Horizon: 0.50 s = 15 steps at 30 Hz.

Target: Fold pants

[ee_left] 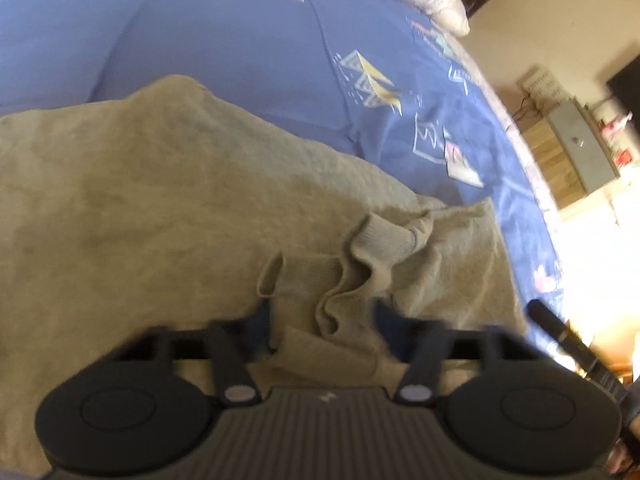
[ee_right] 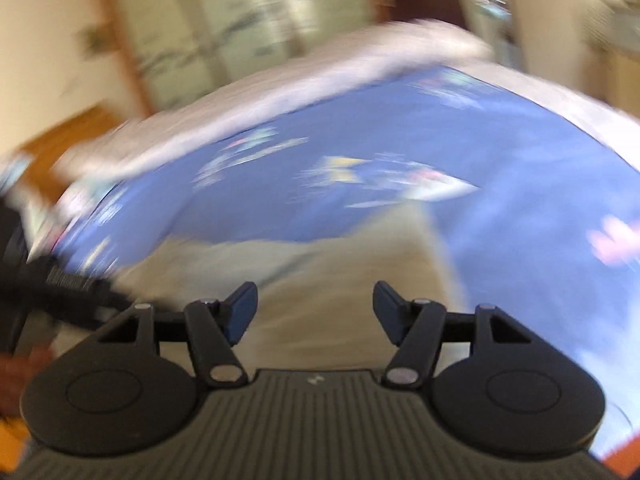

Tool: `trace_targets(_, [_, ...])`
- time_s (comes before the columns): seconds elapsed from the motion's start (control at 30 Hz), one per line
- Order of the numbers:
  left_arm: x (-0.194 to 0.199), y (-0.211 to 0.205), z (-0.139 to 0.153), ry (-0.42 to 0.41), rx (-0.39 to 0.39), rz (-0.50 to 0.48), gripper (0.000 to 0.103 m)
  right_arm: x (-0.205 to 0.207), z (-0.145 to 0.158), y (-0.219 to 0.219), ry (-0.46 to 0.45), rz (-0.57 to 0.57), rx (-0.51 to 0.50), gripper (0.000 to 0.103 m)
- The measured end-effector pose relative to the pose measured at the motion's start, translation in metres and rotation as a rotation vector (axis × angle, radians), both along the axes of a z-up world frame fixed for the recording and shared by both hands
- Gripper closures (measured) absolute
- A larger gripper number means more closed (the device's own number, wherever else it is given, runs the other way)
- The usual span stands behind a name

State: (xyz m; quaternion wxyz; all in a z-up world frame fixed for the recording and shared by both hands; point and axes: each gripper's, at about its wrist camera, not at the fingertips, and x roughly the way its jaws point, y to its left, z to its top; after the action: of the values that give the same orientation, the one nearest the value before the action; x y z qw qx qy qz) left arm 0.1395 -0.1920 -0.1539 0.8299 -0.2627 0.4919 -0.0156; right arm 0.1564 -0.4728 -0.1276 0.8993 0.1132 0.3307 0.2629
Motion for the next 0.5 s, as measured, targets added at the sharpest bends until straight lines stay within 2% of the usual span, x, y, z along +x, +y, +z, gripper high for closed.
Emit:
trace_targets(0.1, [0.007,-0.015,0.003,-0.027,0.114,-0.034,0.087,0.019,-0.014,-0.032,0.097,-0.134,0.078,0.037])
trace_targets(0.17, [0.003,-0.018,0.011,-0.069,0.179,-0.034,0.088,0.029,-0.027,-0.039,0.174,-0.184,0.101,0.038])
trace_targets(0.2, [0.0,-0.016,0.017,-0.095,0.205,-0.021,0.089,0.032,-0.032,-0.041,0.212,-0.194,0.114,0.046])
trace_targets(0.23, [-0.003,-0.012,0.023,-0.119,0.221,-0.004,0.089,0.035,-0.037,-0.04,0.248,-0.192,0.139,0.059])
trace_targets(0.3, [-0.013,0.001,0.032,-0.154,0.249,0.047,0.089,0.033,-0.042,-0.032,0.293,-0.149,0.196,0.073])
trace_targets(0.33, [-0.015,0.008,0.033,-0.154,0.264,0.071,0.089,0.029,-0.042,-0.026,0.291,-0.123,0.205,0.073])
trace_targets(0.4, [-0.018,0.018,0.024,-0.114,0.265,0.095,0.085,0.027,-0.039,-0.012,0.259,-0.094,0.168,0.071])
trace_targets(0.5, [-0.019,0.025,0.001,-0.004,0.258,0.112,0.07,0.027,-0.035,0.006,0.229,-0.102,0.097,0.071])
